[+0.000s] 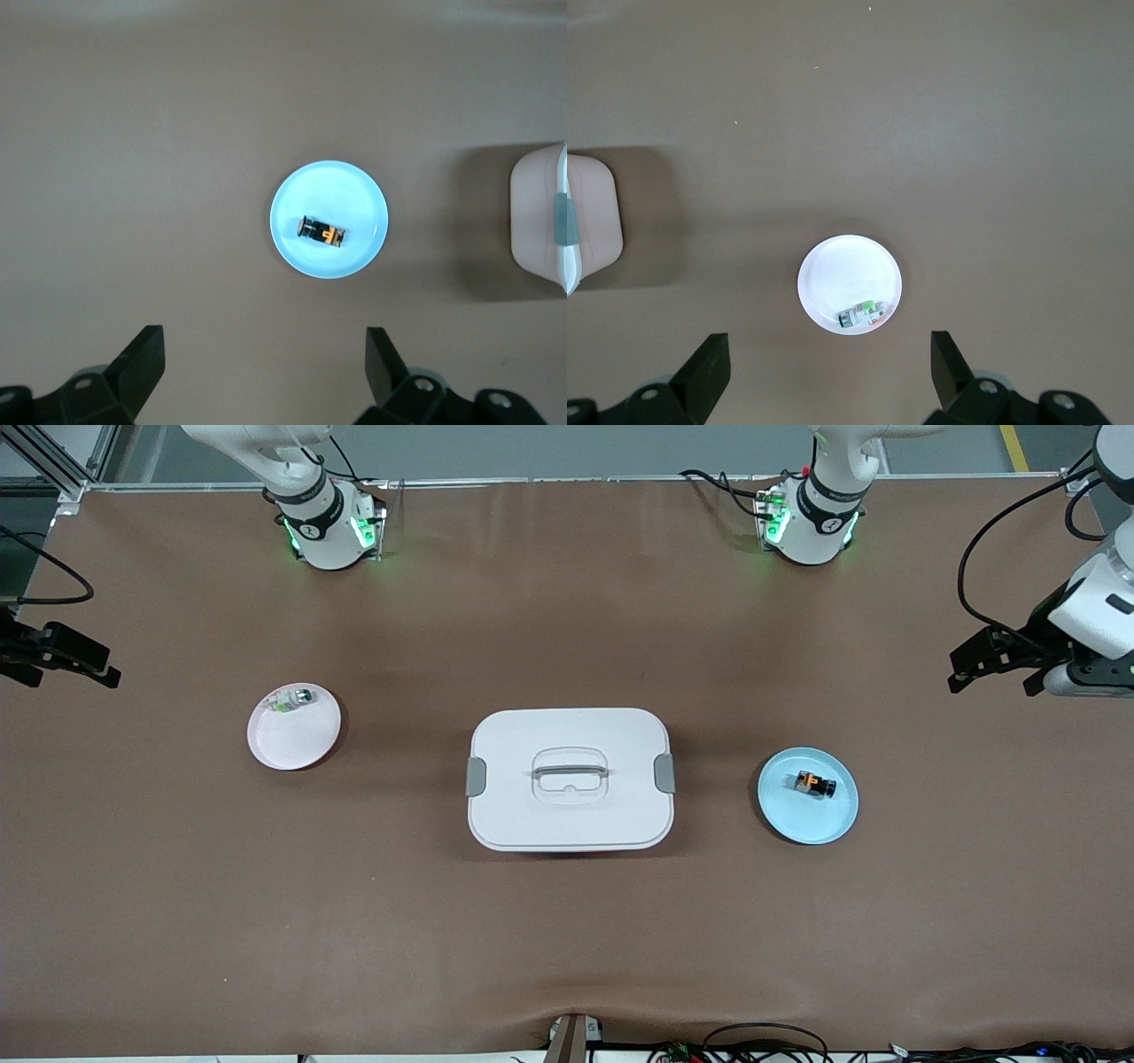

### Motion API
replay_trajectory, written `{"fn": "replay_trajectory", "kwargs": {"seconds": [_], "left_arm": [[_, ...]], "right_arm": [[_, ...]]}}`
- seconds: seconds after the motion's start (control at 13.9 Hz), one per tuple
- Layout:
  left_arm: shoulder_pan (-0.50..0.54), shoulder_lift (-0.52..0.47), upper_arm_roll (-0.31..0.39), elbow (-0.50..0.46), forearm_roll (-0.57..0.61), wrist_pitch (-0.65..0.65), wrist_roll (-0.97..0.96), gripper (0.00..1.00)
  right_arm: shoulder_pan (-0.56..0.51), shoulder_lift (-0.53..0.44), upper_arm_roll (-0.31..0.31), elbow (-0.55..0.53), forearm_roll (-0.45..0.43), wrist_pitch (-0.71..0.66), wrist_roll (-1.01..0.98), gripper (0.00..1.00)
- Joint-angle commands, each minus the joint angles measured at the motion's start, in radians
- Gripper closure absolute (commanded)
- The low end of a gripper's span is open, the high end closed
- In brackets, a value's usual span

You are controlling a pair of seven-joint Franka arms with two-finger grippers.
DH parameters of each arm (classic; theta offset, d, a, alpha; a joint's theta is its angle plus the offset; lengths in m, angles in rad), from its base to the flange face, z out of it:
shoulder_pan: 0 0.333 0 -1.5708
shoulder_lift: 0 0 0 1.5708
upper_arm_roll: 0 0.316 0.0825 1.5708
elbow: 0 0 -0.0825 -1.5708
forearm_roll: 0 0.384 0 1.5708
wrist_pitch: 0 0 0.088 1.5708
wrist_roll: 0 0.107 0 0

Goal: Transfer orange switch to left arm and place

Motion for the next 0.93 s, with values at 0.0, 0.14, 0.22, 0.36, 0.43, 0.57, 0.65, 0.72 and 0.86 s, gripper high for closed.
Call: {"fn": "replay_trajectory", "kwargs": {"seconds": [0.0,0.14,0.22,0.36,0.43,0.57,0.65,0.72,0.86], "left_arm": [[-0.014,0.008,0.015,0.052,0.02,-0.033,-0.011,0.0],[-0.014,0.006,0.015,0.08,0.02,-0.083,-0.011,0.0],[-0.016,0.008,0.014,0.097,0.02,-0.115,-0.011,0.0],[-0.016,0.005,0.011,0.118,0.02,-0.157,-0.009,0.0],[-0.016,0.005,0.009,0.13,0.02,-0.175,-0.008,0.0],[-0.02,0.005,0.004,0.137,0.02,-0.192,-0.012,0.0],[-0.017,0.005,0.004,0.138,0.02,-0.192,-0.014,0.0],[-0.016,0.006,0.006,0.138,0.011,-0.192,-0.014,0.0],[-0.016,0.01,0.006,0.137,0.013,-0.192,-0.041,0.0]], "right_arm": [[-0.003,-0.003,0.001,-0.002,0.008,0.01,0.001,0.0],[-0.002,-0.003,0.001,-0.004,0.008,0.008,0.001,0.0],[-0.003,-0.003,0.001,-0.008,0.008,0.008,0.001,0.0],[-0.003,-0.005,0.001,-0.013,0.008,0.008,0.001,0.0],[-0.003,-0.005,0.001,-0.013,0.008,0.008,-0.001,0.0],[-0.003,-0.005,0.001,-0.014,0.008,0.008,0.001,0.0],[-0.002,-0.005,0.001,-0.014,0.008,0.008,0.001,0.0],[-0.002,-0.003,0.001,-0.014,0.008,0.008,0.001,0.0],[0.0,-0.003,0.001,-0.014,0.008,0.008,0.001,0.0]]}}
